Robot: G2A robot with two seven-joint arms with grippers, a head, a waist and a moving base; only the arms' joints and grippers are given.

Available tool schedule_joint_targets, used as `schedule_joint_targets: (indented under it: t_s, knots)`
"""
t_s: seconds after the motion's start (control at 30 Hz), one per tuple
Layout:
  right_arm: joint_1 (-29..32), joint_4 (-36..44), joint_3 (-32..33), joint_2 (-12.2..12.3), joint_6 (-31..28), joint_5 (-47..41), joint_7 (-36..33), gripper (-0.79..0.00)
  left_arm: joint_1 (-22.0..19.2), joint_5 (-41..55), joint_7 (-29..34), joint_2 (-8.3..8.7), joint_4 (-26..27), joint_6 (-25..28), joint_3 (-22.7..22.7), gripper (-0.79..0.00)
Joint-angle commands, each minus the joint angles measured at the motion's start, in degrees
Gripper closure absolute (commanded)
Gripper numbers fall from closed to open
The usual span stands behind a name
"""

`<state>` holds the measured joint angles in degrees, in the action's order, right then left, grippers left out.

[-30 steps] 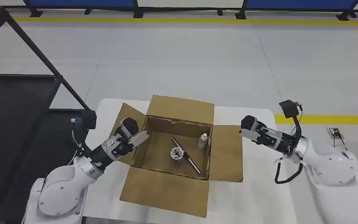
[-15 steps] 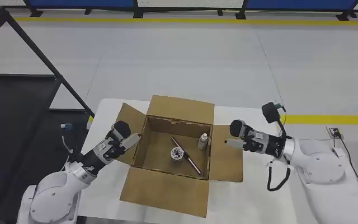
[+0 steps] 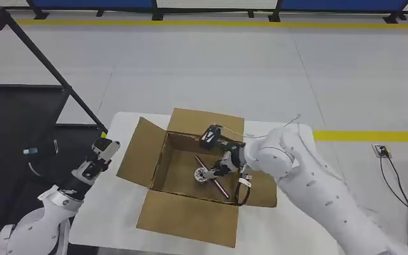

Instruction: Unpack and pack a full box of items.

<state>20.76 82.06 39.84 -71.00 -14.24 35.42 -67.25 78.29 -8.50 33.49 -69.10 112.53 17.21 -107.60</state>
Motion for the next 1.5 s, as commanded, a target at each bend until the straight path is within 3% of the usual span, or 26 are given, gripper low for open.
schedule_joint_targets:
  t_s: [0.0, 0.17, 0.43, 0.63, 0.87, 0.9, 1.0, 1.03, 1.1, 1.23, 1.27, 1.47]
  knots:
    - [-3.24, -4.37, -5.68, -2.28, 0.21, -0.01, 0.25, -0.785, 1.43, 0.60, -0.57, 0.07, -0.01, -0.28, -0.99, -0.785]
    - [-7.57, -13.70, -14.92, -8.28, 1.98, 0.07, 3.00, -0.785, 4.20, 1.55, -1.50, 0.21, 0.08, -0.08, -1.99, -0.785]
    - [-10.22, -27.48, -22.19, -16.51, 6.94, 3.57, 8.86, -0.785, 5.98, 3.10, -1.11, 0.46, 0.05, 0.69, -0.97, -0.785]
    - [-10.77, -36.76, -23.77, -20.96, 7.10, 3.66, 10.25, -0.785, 5.93, 3.10, -0.51, 0.73, -0.07, 0.73, 0.15, -0.785]
    - [-10.95, -44.82, -24.15, -24.47, 5.86, 3.47, 10.16, -0.785, 5.21, 3.03, -0.02, 1.11, -0.58, 0.61, 0.73, -0.785]
    - [-10.86, -45.71, -24.14, -24.90, 5.67, 3.38, 10.25, -0.763, 5.06, 3.04, 0.09, 1.17, -0.67, 0.57, 0.80, -0.785]
    - [-10.75, -48.46, -23.86, -26.00, 4.50, 2.89, 10.69, -0.579, 4.65, 2.92, 0.24, 1.35, -0.93, 0.49, 0.96, -0.785]
    - [-10.72, -49.28, -23.76, -26.34, 4.20, 2.74, 10.74, -0.391, 4.51, 2.90, 0.29, 1.40, -1.01, 0.49, 1.05, -0.785]
    - [-10.71, -50.68, -23.57, -26.96, 3.48, 2.57, 11.03, -0.339, 4.26, 2.89, 0.41, 1.51, -1.26, 0.45, 1.20, -0.785]
    - [-10.94, -52.73, -23.06, -27.96, 2.36, 2.48, 11.72, -0.034, 3.74, 2.71, 0.48, 1.72, -1.74, 0.34, 1.56, -0.785]
    - [-11.08, -53.14, -22.84, -28.12, 1.95, 2.36, 11.85, 0.000, 3.60, 2.68, 0.45, 1.77, -1.84, 0.31, 1.69, -0.785]
    - [-12.47, -53.83, -20.92, -28.42, -0.61, 1.43, 12.99, 0.000, 2.93, 2.22, 0.23, 2.03, -2.28, 0.11, 2.56, -0.785]
